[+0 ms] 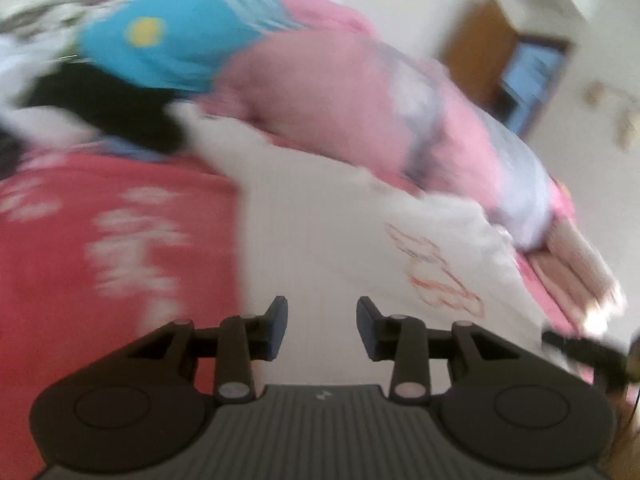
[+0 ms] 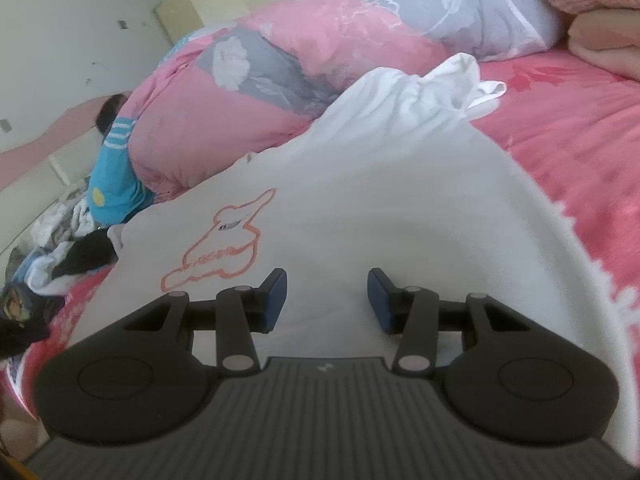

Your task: Fold clothes

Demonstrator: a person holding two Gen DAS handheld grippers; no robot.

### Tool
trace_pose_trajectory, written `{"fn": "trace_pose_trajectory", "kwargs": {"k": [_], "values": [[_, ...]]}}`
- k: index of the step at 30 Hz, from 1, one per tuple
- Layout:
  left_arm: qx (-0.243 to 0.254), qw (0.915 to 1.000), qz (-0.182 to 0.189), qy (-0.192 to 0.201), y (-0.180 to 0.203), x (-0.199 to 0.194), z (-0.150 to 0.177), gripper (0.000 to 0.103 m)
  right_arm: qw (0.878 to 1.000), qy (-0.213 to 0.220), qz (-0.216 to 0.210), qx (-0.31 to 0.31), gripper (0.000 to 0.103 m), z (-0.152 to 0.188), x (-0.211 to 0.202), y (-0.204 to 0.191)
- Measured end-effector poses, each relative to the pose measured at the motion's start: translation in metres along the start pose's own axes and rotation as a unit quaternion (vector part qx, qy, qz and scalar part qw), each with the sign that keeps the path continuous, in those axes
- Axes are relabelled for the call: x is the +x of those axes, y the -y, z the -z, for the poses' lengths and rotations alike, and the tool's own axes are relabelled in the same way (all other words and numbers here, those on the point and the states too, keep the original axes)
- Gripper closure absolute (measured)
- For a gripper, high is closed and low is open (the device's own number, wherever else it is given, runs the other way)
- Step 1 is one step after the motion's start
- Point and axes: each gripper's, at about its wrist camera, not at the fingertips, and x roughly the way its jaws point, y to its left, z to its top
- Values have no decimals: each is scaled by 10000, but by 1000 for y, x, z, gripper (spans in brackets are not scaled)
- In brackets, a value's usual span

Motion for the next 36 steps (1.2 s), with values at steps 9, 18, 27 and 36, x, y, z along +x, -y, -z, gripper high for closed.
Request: {"fn": "trace_pose_trajectory", "kwargs": {"k": [9,18,27,36], "values": [[731,9896,1073,-619,19,59,22,64,9965,-104,752,-357,42,-106,40,46],[367,9869,1418,-679,-2,66,22,64,9939,-875,678,19,46,-149,142,99],[528,9860,1454,-619,-1,61,25,64,9952,-574,758,220,97,-143,158,117],[582,9866,1403,-593,1,62,26,64,9939,-339,841,634,75,-149,132,123]]}}
